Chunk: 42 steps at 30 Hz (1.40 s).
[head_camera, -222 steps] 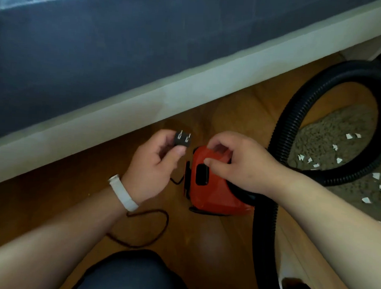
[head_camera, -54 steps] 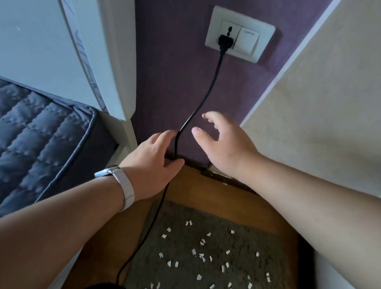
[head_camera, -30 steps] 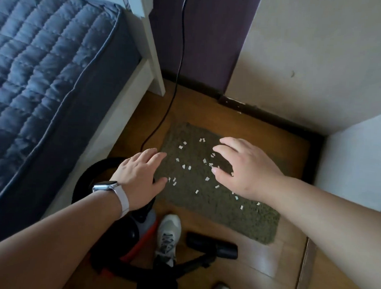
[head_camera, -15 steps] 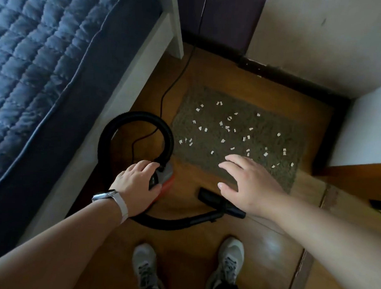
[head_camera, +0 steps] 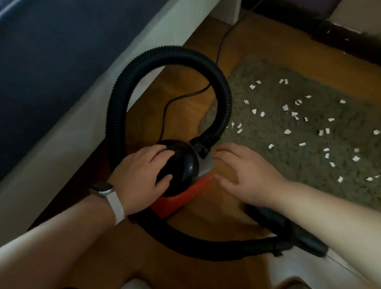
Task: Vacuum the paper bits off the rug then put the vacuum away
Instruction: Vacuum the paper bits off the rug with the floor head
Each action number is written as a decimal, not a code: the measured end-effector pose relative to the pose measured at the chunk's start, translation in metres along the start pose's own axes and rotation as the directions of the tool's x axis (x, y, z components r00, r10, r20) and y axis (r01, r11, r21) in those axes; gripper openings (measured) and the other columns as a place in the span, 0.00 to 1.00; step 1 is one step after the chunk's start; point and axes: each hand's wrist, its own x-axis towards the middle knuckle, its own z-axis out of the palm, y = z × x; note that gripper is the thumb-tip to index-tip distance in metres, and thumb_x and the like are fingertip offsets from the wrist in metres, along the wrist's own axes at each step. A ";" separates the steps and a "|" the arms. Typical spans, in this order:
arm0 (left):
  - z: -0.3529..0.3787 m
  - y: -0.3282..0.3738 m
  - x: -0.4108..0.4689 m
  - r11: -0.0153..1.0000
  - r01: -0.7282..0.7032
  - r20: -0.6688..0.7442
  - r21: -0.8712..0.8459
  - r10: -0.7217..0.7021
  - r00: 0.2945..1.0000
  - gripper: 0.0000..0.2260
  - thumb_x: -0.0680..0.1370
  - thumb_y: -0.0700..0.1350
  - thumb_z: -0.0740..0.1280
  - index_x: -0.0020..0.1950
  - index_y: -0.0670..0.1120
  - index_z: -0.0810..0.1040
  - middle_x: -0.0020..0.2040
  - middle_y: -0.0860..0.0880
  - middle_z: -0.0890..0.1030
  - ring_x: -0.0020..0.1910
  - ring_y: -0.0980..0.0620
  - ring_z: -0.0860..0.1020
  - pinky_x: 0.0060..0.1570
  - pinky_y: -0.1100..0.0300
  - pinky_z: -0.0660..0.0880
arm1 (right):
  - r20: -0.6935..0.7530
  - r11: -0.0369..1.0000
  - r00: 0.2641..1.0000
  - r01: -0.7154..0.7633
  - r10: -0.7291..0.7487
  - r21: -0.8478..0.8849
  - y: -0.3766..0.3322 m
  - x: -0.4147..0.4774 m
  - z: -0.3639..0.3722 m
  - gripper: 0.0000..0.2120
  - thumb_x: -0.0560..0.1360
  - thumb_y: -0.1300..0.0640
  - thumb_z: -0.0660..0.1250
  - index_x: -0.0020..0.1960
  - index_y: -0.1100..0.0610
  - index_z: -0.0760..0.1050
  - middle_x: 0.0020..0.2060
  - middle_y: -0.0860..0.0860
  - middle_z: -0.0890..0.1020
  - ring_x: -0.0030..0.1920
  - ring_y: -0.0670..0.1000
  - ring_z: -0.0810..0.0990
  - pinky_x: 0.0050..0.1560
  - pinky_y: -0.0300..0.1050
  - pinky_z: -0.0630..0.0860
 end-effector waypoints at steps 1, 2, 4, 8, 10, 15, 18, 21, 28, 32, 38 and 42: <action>0.004 -0.008 0.000 0.999 -0.010 -0.018 0.037 0.010 1.000 0.23 0.78 0.58 0.61 0.72 0.53 0.68 0.67 0.50 0.74 0.63 0.48 0.75 0.57 0.49 0.76 | 0.001 1.000 1.000 0.028 -0.028 0.008 0.001 0.009 0.010 0.26 0.75 0.40 0.60 0.66 0.54 0.75 0.65 0.51 0.75 0.64 0.55 0.76 0.64 0.55 0.74; 0.006 -0.014 0.004 0.997 -0.026 -0.037 0.079 0.029 0.999 0.22 0.77 0.59 0.60 0.70 0.55 0.67 0.65 0.51 0.74 0.59 0.49 0.76 0.52 0.50 0.78 | 0.009 0.998 0.998 0.069 -0.069 -0.004 0.003 0.015 0.019 0.25 0.75 0.41 0.61 0.65 0.54 0.75 0.64 0.51 0.76 0.62 0.54 0.76 0.63 0.54 0.75; 0.009 -0.021 0.014 0.986 -0.080 -0.100 0.149 0.096 0.990 0.22 0.78 0.60 0.61 0.70 0.54 0.65 0.62 0.51 0.75 0.53 0.49 0.78 0.47 0.50 0.78 | 0.054 0.980 0.982 0.184 -0.181 -0.074 0.007 0.021 0.036 0.24 0.75 0.42 0.61 0.65 0.54 0.76 0.64 0.51 0.76 0.61 0.55 0.78 0.60 0.54 0.76; 0.019 -0.023 0.021 0.995 -0.078 -0.141 0.061 0.086 0.986 0.30 0.77 0.60 0.63 0.75 0.52 0.59 0.66 0.50 0.73 0.61 0.49 0.75 0.53 0.48 0.78 | 0.147 0.960 0.960 0.256 -0.239 -0.115 0.012 0.015 0.050 0.24 0.77 0.39 0.58 0.68 0.50 0.73 0.64 0.47 0.74 0.61 0.52 0.76 0.60 0.53 0.75; 0.027 -0.024 0.014 0.998 -0.063 -0.123 -0.013 0.061 0.991 0.31 0.77 0.60 0.64 0.76 0.51 0.59 0.69 0.49 0.72 0.66 0.48 0.71 0.61 0.48 0.74 | 0.141 0.973 0.969 0.216 -0.204 -0.080 0.006 0.009 0.052 0.24 0.77 0.37 0.57 0.67 0.48 0.72 0.63 0.47 0.74 0.61 0.52 0.76 0.60 0.53 0.75; 0.045 -0.043 -0.015 0.999 -0.053 -0.122 -0.012 0.051 0.991 0.36 0.77 0.59 0.66 0.79 0.45 0.56 0.74 0.46 0.68 0.71 0.48 0.68 0.69 0.51 0.68 | 0.222 0.973 0.954 0.220 -0.200 -0.069 -0.011 -0.016 0.069 0.25 0.78 0.40 0.61 0.72 0.48 0.68 0.70 0.45 0.69 0.68 0.47 0.69 0.68 0.38 0.65; 0.056 -0.063 -0.029 0.995 -0.085 -0.144 0.048 0.091 0.985 0.35 0.77 0.59 0.63 0.78 0.44 0.55 0.74 0.43 0.68 0.70 0.46 0.69 0.66 0.46 0.71 | 0.259 0.954 0.929 0.291 -0.265 -0.067 -0.015 -0.015 0.091 0.26 0.77 0.39 0.60 0.72 0.48 0.68 0.70 0.45 0.69 0.69 0.47 0.69 0.68 0.43 0.68; 0.059 -0.071 -0.036 0.990 -0.093 -0.161 0.104 0.109 0.981 0.35 0.78 0.58 0.64 0.78 0.44 0.55 0.73 0.43 0.67 0.69 0.44 0.70 0.64 0.45 0.73 | 0.274 0.945 0.915 0.324 -0.297 -0.055 -0.024 -0.001 0.109 0.25 0.77 0.39 0.60 0.71 0.48 0.69 0.67 0.46 0.71 0.67 0.47 0.69 0.68 0.45 0.69; 0.054 -0.096 -0.054 0.972 -0.144 -0.019 0.185 0.150 0.988 0.37 0.76 0.60 0.67 0.78 0.46 0.58 0.73 0.46 0.69 0.69 0.47 0.70 0.68 0.49 0.68 | 0.291 0.948 0.911 0.316 -0.291 -0.042 -0.041 -0.003 0.121 0.31 0.74 0.34 0.52 0.70 0.48 0.70 0.63 0.45 0.73 0.63 0.47 0.73 0.63 0.46 0.72; 0.061 -0.119 -0.062 0.935 -0.172 0.047 0.310 0.166 0.985 0.39 0.72 0.63 0.71 0.77 0.47 0.63 0.74 0.48 0.68 0.70 0.49 0.70 0.72 0.51 0.57 | 0.300 0.946 0.908 0.321 -0.293 -0.048 -0.035 0.001 0.131 0.32 0.73 0.34 0.52 0.69 0.50 0.71 0.63 0.46 0.74 0.63 0.48 0.73 0.65 0.42 0.70; 0.065 -0.118 -0.052 0.922 -0.191 0.051 0.338 0.185 0.981 0.35 0.71 0.62 0.72 0.74 0.48 0.69 0.75 0.48 0.68 0.67 0.47 0.73 0.67 0.46 0.66 | 0.310 0.936 0.894 0.350 -0.324 -0.031 -0.043 0.000 0.151 0.27 0.73 0.36 0.58 0.66 0.49 0.72 0.59 0.46 0.74 0.59 0.47 0.74 0.60 0.41 0.72; 0.067 -0.127 -0.045 0.919 -0.212 0.043 0.333 0.210 0.977 0.37 0.71 0.62 0.71 0.75 0.48 0.66 0.76 0.48 0.66 0.67 0.45 0.72 0.63 0.45 0.69 | 0.363 0.925 0.869 0.377 -0.336 -0.047 -0.040 -0.004 0.158 0.24 0.75 0.37 0.59 0.62 0.52 0.74 0.57 0.48 0.75 0.55 0.50 0.76 0.54 0.46 0.76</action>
